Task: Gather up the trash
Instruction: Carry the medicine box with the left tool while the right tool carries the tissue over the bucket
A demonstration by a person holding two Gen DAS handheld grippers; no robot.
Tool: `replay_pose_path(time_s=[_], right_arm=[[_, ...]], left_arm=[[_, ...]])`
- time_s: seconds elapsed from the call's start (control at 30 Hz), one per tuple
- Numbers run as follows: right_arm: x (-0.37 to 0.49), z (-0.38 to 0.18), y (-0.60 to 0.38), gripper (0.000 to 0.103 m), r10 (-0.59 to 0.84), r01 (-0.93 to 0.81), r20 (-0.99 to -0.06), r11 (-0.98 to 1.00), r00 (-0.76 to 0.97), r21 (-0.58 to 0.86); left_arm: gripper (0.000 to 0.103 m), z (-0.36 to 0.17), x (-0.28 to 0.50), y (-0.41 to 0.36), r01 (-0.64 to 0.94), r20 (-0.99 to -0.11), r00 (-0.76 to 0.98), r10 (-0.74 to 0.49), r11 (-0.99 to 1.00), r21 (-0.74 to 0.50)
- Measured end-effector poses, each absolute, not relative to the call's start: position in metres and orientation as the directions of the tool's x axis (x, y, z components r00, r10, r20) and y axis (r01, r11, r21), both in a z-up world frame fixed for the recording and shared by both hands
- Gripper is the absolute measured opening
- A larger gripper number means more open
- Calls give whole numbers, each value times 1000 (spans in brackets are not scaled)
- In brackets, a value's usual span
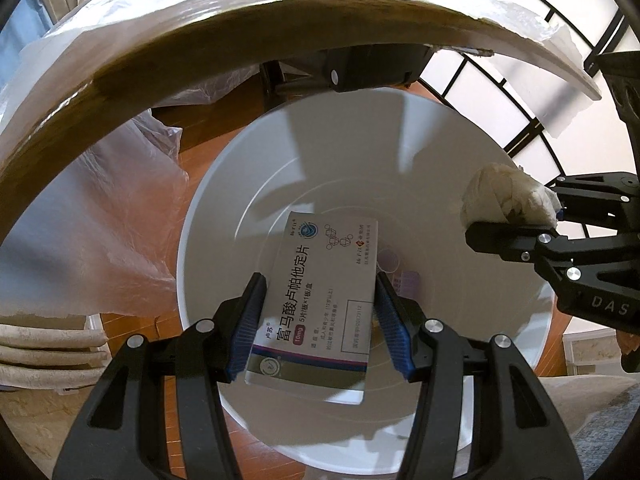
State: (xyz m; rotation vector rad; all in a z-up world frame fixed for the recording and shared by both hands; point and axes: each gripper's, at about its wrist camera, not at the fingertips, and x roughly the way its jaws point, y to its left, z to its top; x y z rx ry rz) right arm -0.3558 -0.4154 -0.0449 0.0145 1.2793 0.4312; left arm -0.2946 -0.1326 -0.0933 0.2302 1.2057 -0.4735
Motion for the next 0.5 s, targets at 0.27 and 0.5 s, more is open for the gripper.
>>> replay_pose_path(time_s=[0.27, 0.5], right_arm=[[-356, -45, -415, 21, 320, -302, -922, 920, 219, 248], [-356, -47, -416, 22, 319, -301, -923, 921, 218, 247]], left_arm=[[56, -95, -295, -132, 472, -935, 274, -225, 879, -73], [56, -98, -295, -133, 473, -936, 275, -220, 879, -68]])
